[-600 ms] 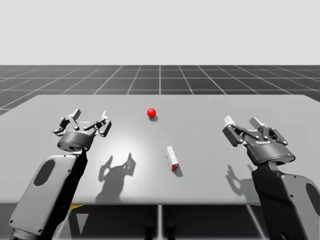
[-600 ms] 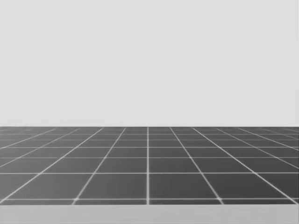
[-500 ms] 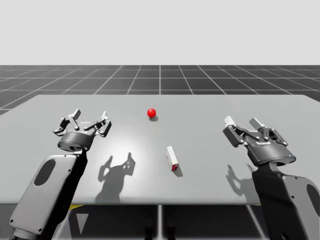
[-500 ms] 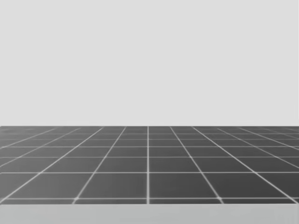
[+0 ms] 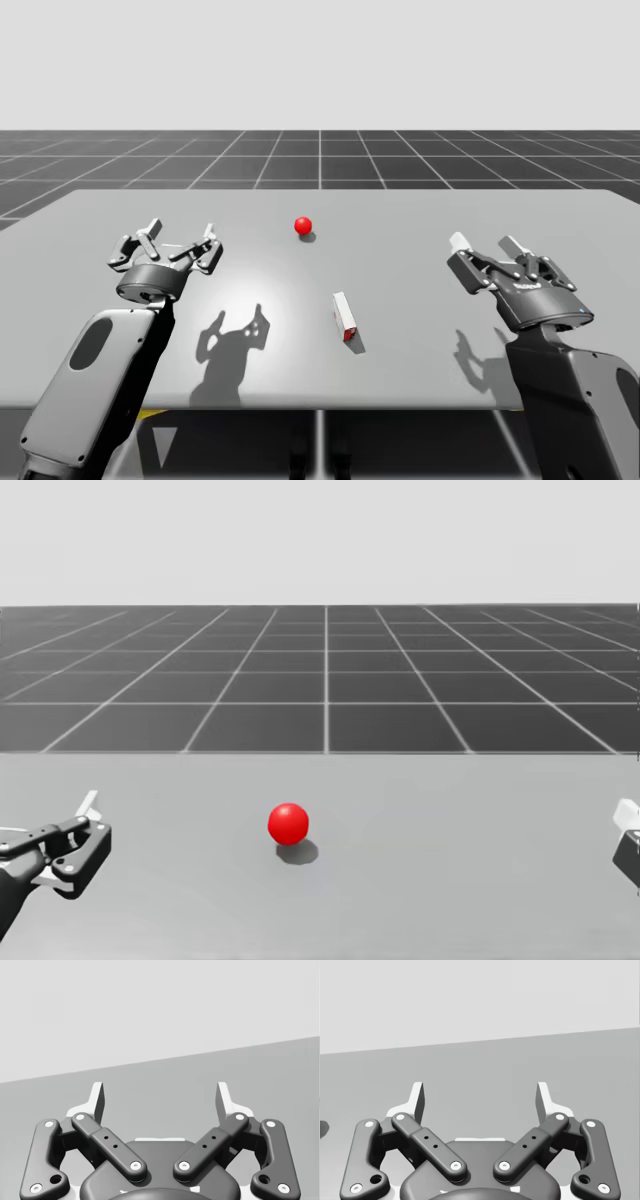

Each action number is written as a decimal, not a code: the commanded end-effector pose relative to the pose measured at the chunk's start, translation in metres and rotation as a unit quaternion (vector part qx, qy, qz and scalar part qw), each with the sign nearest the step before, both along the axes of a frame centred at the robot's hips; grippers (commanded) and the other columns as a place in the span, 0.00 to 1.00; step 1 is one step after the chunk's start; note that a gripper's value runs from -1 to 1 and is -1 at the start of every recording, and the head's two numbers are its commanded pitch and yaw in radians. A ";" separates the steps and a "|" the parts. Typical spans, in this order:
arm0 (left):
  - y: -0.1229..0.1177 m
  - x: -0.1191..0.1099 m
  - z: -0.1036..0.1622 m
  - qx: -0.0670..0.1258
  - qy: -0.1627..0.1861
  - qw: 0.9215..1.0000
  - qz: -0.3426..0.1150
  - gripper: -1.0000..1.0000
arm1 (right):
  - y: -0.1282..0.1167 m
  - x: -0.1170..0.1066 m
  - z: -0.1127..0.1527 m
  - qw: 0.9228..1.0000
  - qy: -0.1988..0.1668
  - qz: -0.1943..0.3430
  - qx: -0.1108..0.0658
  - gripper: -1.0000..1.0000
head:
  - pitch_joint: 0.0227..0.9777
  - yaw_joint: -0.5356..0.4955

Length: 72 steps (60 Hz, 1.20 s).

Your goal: Watch the red light. When it turns green, pick up the object.

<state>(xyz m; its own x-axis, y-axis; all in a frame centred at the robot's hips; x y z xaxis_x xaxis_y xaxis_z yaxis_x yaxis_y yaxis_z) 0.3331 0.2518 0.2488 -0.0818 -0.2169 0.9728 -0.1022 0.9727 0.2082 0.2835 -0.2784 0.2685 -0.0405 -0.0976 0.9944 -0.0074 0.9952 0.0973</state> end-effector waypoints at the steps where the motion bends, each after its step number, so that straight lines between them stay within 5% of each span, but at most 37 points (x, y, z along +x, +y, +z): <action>1: 0.000 0.001 -0.001 0.003 0.001 1.000 -0.001 0.00 | 0.001 0.000 0.000 1.000 0.002 0.001 -0.003 0.00 | 0.46 0.55; 16: 0.000 0.002 -0.001 0.004 0.001 1.000 -0.003 0.00 | 0.002 0.000 0.000 1.000 0.004 0.001 -0.007 0.00 | 0.60 0.61; 72: -0.001 0.001 -0.001 0.004 -0.002 1.000 -0.005 0.00 | 0.003 -0.001 -0.001 1.000 0.002 -0.002 -0.017 0.00 | 0.61 0.59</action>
<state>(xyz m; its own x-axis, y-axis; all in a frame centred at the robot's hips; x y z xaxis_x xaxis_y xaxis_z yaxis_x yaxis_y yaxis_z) 0.3338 0.2510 0.2482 -0.0869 -0.2239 0.9707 -0.0928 0.9720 0.2158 0.2828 -0.2751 0.2672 -0.0365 -0.0657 0.9972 -0.0036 0.9978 0.0656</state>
